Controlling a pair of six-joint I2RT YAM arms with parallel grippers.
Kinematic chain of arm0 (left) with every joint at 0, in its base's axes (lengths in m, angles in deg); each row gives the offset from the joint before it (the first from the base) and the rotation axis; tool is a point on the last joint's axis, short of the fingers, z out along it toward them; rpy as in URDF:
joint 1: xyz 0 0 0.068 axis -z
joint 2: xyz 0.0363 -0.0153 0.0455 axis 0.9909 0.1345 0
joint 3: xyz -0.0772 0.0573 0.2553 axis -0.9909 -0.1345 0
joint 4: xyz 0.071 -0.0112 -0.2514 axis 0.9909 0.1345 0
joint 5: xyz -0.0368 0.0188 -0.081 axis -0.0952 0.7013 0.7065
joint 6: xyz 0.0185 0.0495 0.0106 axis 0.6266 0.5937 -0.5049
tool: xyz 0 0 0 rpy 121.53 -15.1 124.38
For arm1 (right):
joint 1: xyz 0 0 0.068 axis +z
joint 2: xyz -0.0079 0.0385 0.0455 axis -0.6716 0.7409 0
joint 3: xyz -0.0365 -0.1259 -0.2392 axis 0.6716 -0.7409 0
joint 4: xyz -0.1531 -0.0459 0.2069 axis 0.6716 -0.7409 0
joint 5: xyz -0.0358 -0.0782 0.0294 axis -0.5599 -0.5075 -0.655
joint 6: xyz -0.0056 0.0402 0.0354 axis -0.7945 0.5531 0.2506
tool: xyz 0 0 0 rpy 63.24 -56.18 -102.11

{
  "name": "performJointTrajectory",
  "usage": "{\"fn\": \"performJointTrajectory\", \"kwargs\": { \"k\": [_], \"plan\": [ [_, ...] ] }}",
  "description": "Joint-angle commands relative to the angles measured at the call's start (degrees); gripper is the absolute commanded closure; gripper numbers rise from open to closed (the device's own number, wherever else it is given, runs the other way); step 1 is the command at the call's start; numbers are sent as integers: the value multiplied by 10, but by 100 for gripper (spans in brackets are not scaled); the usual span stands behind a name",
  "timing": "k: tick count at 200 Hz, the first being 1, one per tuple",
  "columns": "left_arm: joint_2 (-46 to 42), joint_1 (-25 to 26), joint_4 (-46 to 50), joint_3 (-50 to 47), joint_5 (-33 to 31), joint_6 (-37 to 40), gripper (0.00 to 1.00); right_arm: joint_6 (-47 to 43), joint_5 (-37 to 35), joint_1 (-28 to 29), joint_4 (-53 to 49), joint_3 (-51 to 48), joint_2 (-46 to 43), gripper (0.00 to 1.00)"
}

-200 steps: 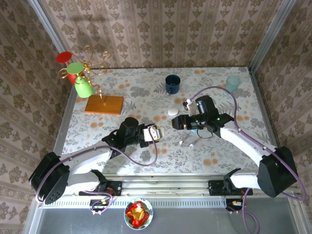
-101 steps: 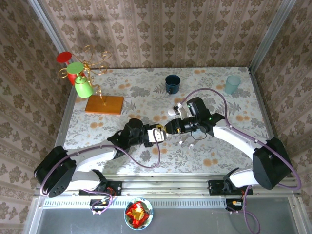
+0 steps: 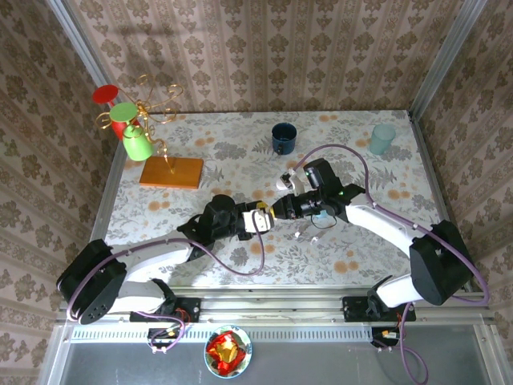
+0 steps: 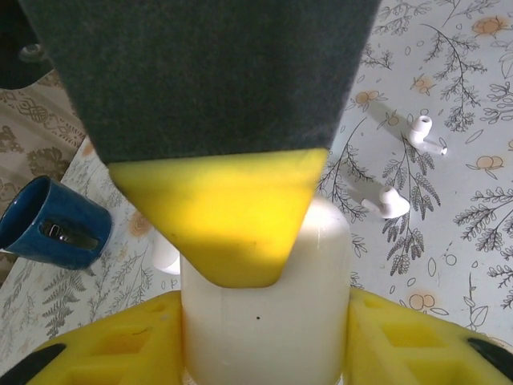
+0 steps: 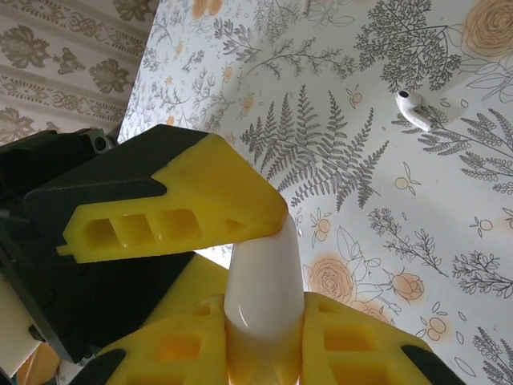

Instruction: Insert the wireless bluetooth earbuds into the charging case

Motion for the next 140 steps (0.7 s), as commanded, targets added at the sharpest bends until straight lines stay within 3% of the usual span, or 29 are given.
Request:
{"fn": "performJointTrajectory", "kwargs": {
  "k": [1,51,85,140],
  "plan": [
    [-6,4,-15,11,7,-20,51,-24,-39,0,7,-2,-36,87],
    [-48,2,-25,-3,32,-73,17,-54,-48,-17,42,-21,-70,89],
    [-98,-38,-97,-41,75,-187,0,-85,-40,-40,75,-43,-99,90],
    [-124,-119,-271,-97,228,-454,0,-92,34,-62,223,-106,-154,90]
  ]
}}
